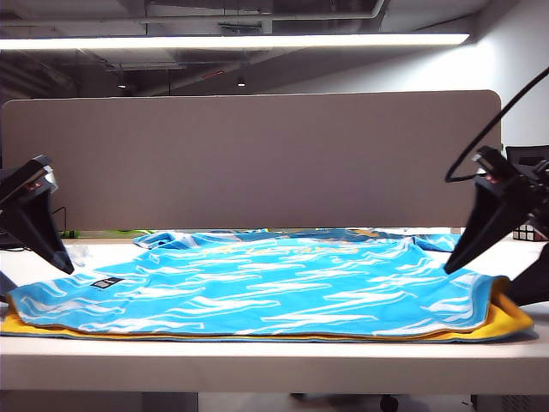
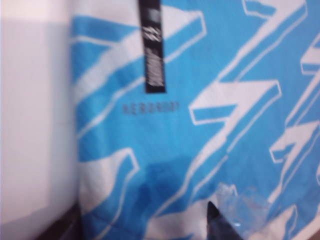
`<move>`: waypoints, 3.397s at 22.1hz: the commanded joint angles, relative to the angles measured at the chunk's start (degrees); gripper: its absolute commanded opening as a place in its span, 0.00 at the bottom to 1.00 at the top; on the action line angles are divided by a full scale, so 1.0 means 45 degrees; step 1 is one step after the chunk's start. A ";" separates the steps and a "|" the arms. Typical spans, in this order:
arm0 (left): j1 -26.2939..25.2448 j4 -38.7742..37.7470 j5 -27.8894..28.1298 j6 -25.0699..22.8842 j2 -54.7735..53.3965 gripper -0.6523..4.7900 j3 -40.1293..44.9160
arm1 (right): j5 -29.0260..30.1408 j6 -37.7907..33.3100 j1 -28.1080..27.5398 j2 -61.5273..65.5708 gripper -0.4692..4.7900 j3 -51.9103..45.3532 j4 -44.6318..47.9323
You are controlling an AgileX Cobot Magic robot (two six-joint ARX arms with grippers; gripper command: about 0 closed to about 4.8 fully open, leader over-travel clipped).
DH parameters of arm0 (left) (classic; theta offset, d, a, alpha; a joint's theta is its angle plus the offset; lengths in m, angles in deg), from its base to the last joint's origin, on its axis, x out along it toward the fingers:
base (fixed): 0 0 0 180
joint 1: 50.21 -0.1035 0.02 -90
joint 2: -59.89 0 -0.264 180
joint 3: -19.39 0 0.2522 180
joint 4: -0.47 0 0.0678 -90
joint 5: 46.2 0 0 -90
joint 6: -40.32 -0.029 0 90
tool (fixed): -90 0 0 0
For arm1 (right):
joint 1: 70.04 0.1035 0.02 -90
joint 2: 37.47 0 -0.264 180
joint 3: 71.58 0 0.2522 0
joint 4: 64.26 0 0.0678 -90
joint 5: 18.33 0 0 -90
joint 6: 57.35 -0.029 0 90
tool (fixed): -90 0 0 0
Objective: Fold the bottom side of the soccer jersey horizontally towards the center, about one-third of the way, then fold the sleeve back towards the center, creating a straight line along the edge of the the soccer jersey, and finally fold the bottom of the soccer jersey up towards the top, creating a neat rectangle.
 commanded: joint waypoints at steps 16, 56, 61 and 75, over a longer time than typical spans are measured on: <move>0.0636 -0.1146 -0.0087 -0.0068 -0.0015 0.11 0.0427 | -0.0695 -0.0413 0.0884 -0.0097 0.08 -0.0262 -0.0991; 0.0568 0.5867 0.1321 0.5178 0.3361 0.28 0.0039 | -0.1511 -0.3279 0.1282 -0.1846 0.23 0.2764 0.3672; -0.0291 0.6028 0.0937 0.4371 0.1457 0.88 -0.0996 | -0.0403 -0.2929 0.0005 0.0243 0.67 0.4993 0.2263; -0.3857 0.5129 0.1515 0.4124 0.0724 0.88 -0.1103 | -0.0656 -0.1044 -0.4401 0.0039 0.67 0.4556 -0.0952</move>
